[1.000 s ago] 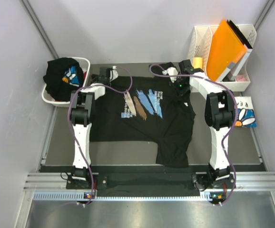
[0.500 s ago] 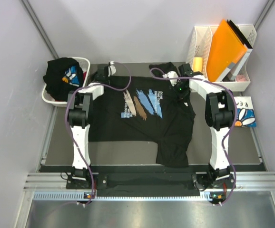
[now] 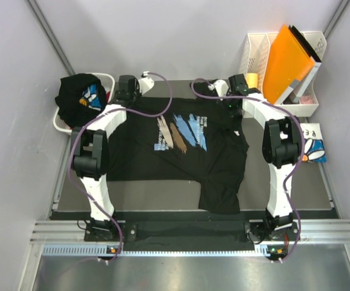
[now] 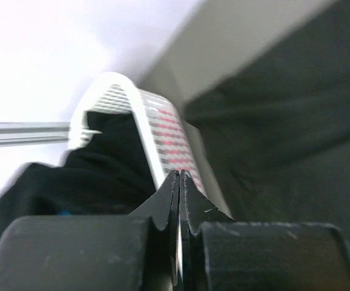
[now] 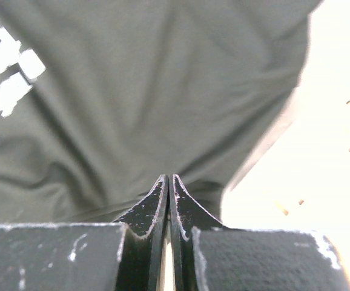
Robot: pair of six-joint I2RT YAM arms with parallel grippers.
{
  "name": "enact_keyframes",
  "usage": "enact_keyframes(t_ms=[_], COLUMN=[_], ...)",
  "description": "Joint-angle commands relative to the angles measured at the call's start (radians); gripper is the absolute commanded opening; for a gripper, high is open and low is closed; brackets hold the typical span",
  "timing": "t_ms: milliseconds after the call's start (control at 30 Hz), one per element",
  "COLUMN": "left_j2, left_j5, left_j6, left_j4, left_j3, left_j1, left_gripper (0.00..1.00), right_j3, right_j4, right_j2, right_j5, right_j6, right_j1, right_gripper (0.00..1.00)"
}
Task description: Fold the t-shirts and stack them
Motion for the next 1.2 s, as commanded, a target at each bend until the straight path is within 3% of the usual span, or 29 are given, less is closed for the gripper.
enact_keyframes(t_ms=[0,333,1000,1167], left_j2=[0.075,0.126,0.128,0.161], left_j5=[0.022,0.025,0.005,-0.006], left_j6=[0.008,-0.008,0.049,0.086], left_j4=[0.0,-0.015,0.016,0.097], left_j3=[-0.011,0.064,0.04,0.027], left_j1=[0.008,0.002,0.002,0.002], left_gripper=[0.0,0.0,0.0,0.0], right_j3=[0.058,0.186,0.229,0.233], right_j4=[0.138,0.119,0.134,0.18], right_j2=[-0.023,0.138,0.264,0.29], right_j5=[0.1,0.122,0.18,0.244], right_j6=[0.0,-0.018,-0.046,-0.09], right_j1=[0.01,0.01,0.015,0.024], right_gripper=[0.0,0.0,0.0,0.0])
